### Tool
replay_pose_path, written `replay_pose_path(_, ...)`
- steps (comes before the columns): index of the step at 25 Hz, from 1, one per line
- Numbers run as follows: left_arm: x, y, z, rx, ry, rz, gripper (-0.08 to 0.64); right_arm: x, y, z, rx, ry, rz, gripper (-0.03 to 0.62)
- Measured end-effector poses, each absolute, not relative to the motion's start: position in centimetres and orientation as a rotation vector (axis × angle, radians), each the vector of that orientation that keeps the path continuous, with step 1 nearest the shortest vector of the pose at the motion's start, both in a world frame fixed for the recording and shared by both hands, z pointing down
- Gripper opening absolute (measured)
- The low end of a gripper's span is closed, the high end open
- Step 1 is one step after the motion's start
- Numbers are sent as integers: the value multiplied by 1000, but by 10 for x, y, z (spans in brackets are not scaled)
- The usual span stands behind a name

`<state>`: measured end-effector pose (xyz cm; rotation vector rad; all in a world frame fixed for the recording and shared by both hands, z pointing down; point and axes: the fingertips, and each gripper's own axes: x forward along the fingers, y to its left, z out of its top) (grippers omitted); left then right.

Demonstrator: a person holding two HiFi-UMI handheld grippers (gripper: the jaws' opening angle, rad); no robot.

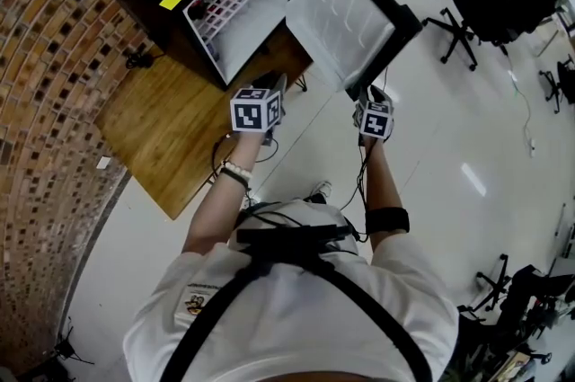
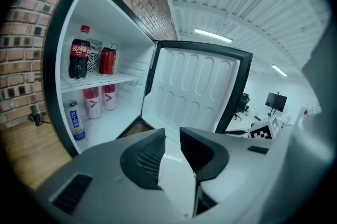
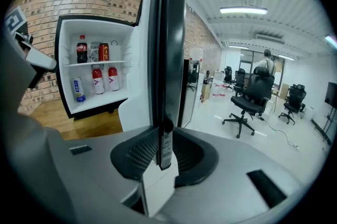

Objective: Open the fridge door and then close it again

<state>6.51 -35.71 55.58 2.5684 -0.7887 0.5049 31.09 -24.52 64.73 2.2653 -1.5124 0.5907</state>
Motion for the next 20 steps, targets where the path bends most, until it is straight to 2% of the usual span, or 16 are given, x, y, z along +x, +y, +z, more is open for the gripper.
replay_pose_path(3, 75, -360, 553, 2560, -826, 494, 89, 344, -248, 646, 2250, -1516, 582, 72)
replay_pose_path(10, 88, -364, 552, 2516, -940, 470, 89, 405, -261, 644, 2195, -1551, 549, 57)
replay_pose_path(20, 85, -363, 551, 2449, -1064, 432, 89, 444, -277, 634, 2183, -1609, 497, 49)
